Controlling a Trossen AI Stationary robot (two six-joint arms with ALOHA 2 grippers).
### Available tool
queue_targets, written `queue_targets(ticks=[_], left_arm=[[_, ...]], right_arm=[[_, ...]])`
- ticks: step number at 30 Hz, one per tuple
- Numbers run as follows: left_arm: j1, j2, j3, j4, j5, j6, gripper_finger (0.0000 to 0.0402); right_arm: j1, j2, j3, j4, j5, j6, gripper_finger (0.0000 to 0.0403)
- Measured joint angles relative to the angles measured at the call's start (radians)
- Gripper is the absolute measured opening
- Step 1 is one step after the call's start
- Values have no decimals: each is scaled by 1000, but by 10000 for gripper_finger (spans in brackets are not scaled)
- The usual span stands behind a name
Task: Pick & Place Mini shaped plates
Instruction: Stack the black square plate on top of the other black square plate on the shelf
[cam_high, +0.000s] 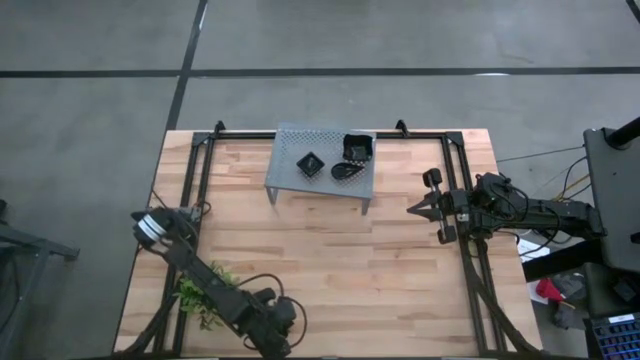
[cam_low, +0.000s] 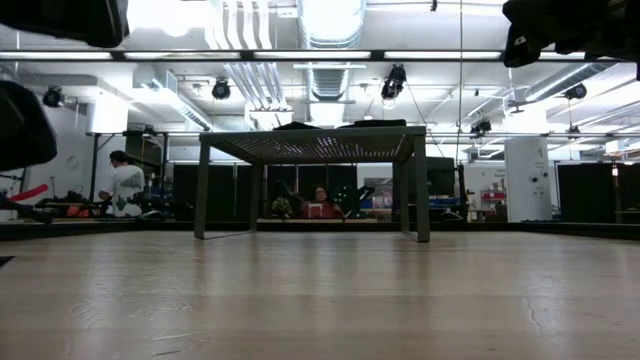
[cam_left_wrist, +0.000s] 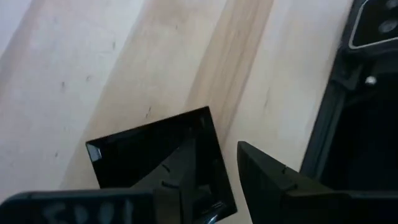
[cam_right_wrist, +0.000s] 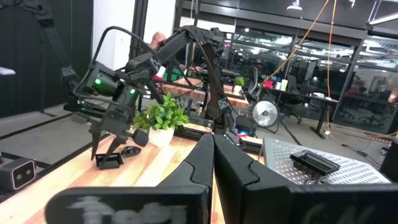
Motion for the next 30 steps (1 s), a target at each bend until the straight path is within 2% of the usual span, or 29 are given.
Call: queue_targets(ticks=[11,14,17,20,24,30], left_arm=[[0,20,1,-14,23,-1,101],[0,20,2,-26,23,3,71],[1,18,2,-27,22,23,22],[3,10,8,-44,16,45,8],[22,0,70,-140,-11,111,2],[63,-2,222,-371,-22,230,1]], right_arm=[[0,0,0,0,0,2,8],[0,0,0,0,0,0,8],[0,0,0,0,0,3,8],[0,0,0,0,0,0,8],[0,0,0,0,0,1,8],[0,0,0,0,0,3,8]])
